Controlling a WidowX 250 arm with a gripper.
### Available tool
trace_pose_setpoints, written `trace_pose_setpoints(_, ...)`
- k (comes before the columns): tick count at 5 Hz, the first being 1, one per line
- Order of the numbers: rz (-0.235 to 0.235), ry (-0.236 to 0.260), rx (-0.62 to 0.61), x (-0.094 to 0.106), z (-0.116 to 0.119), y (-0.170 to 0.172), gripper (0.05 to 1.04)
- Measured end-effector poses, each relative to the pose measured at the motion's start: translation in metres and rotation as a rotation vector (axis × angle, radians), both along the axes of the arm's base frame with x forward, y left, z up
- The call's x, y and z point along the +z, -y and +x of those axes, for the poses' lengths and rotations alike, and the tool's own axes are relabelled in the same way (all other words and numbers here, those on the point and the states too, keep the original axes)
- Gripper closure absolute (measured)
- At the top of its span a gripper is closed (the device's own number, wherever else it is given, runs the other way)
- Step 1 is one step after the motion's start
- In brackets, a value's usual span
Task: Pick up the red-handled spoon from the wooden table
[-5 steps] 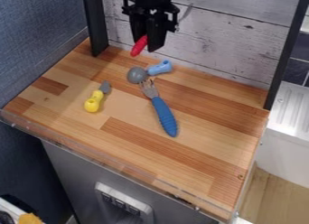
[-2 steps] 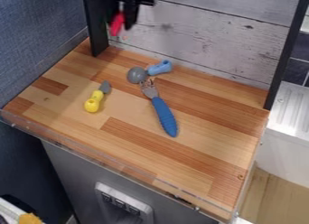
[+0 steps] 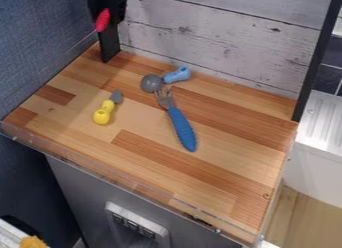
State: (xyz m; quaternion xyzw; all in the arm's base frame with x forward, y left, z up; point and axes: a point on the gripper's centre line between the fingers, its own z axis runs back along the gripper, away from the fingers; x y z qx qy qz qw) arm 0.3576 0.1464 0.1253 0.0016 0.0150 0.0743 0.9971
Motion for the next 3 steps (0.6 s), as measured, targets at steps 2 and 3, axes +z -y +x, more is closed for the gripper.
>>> trace_pose_setpoints(2, -0.041, -0.015, -0.285, -0.014, 0.015, -0.011, 0.877)
trace_pose_setpoints(3, -0.047, -0.022, -0.279, -0.020, 0.017, -0.011, 0.887)
